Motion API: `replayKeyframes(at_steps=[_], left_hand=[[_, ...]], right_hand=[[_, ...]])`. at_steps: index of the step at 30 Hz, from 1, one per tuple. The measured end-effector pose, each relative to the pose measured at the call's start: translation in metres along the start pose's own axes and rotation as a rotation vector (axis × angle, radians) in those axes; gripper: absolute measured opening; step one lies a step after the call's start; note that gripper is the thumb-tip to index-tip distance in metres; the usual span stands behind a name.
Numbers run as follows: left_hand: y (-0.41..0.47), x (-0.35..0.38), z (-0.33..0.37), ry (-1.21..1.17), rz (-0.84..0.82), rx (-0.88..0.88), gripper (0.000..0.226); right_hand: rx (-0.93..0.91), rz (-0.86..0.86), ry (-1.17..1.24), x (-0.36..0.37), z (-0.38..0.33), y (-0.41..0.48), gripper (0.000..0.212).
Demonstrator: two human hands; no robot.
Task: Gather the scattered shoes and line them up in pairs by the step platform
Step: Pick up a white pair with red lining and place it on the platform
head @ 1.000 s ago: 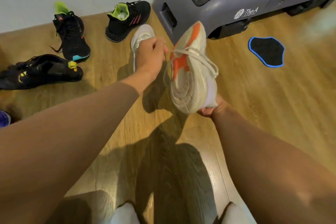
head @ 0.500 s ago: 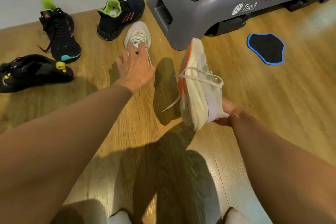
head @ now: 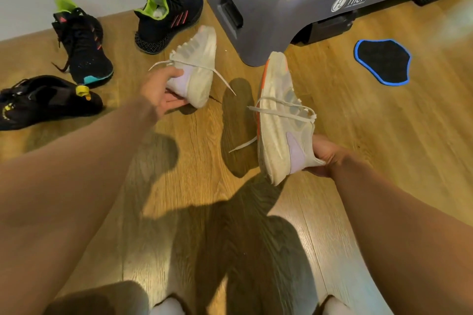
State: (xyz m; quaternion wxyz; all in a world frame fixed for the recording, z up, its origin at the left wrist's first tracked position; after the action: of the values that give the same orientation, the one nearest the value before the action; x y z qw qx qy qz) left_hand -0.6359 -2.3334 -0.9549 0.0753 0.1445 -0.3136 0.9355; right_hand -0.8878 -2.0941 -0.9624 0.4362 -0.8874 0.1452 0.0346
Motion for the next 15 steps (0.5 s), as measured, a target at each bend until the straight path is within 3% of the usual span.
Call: replayKeyframes(at_steps=[3, 7, 12, 15], left_hand=[[-0.015, -0.014, 0.006, -0.156, -0.088, -0.153, 0.042], [-0.029, -0.035, 0.015, -0.199, -0.097, -0.222, 0.044], [-0.040, -0.034, 0.021, -0.001, -0.103, -0.226, 0.038], [-0.043, -0.017, 0.023, 0.171, -0.052, -0.121, 0.032]], right_hand=[[-0.001, 0.021, 0.125, 0.000, 0.004, -0.004, 0.044], [0.003, -0.074, 0.157, 0.007, 0.005, -0.011, 0.019], [-0.047, -0.133, 0.103, 0.008, 0.006, -0.015, 0.019], [-0.018, -0.074, 0.066, 0.000, 0.011, -0.011, 0.019]])
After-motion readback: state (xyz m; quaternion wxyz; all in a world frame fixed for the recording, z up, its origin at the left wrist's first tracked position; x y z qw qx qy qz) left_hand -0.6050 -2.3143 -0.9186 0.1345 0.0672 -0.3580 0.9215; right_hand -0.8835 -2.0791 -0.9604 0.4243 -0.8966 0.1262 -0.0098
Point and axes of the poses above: each hand's wrist, its own y-axis towards the middle knuckle, its own x-axis out of the palm, z = x × y, the point moved 4 cm from there along y, towards the middle knuckle, and after that the axes turned 14 degrees about -y, right-handed, at the moved point
